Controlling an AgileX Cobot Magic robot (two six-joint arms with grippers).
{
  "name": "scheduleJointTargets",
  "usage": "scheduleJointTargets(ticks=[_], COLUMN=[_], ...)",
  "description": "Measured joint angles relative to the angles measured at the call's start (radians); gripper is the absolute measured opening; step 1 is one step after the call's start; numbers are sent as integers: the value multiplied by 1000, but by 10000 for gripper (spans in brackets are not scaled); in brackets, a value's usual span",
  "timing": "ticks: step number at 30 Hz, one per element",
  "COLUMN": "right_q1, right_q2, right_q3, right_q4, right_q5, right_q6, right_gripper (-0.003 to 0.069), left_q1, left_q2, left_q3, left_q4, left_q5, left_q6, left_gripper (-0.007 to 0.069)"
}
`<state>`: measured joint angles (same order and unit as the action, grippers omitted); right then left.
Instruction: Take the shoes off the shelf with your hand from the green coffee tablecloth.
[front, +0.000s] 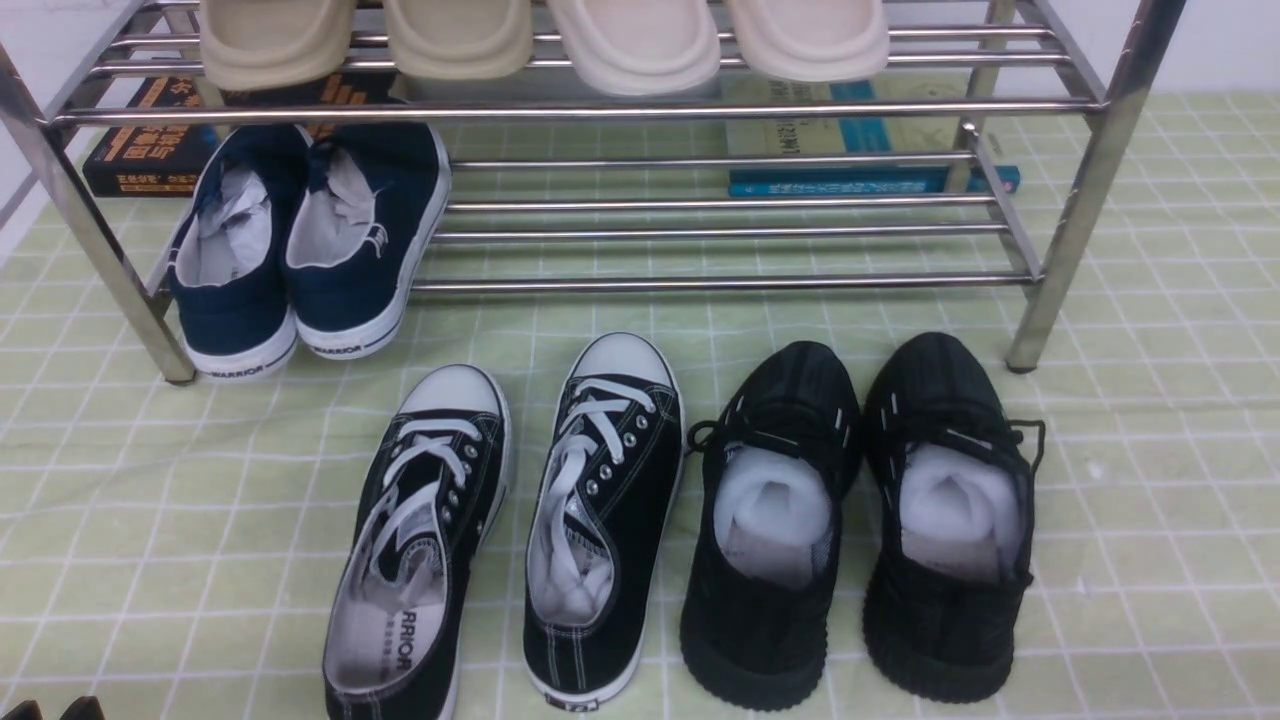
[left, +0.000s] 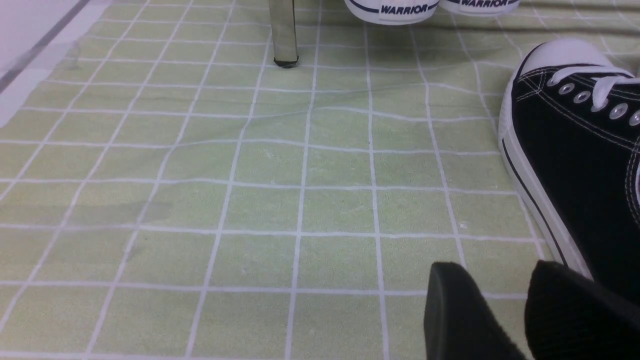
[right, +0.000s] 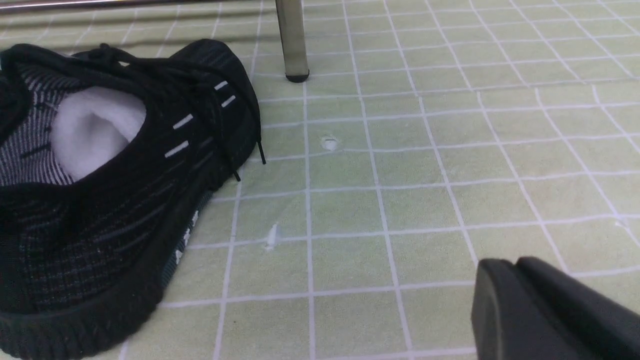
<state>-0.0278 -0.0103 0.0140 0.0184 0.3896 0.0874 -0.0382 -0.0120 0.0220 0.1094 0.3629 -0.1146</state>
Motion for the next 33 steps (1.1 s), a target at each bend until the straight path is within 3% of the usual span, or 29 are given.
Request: scheduleJointTargets(ticks=[33], right_q1=[0], right_q2=[0], right_q3=[0], right_q4=[0], right_q5=[0], right_q6=[0], right_gripper=[102], left_q1=[0], left_q2=[0], left_q3=[0], left_q4=[1], left_q5=[0], left_q6=[0], left_gripper=[242])
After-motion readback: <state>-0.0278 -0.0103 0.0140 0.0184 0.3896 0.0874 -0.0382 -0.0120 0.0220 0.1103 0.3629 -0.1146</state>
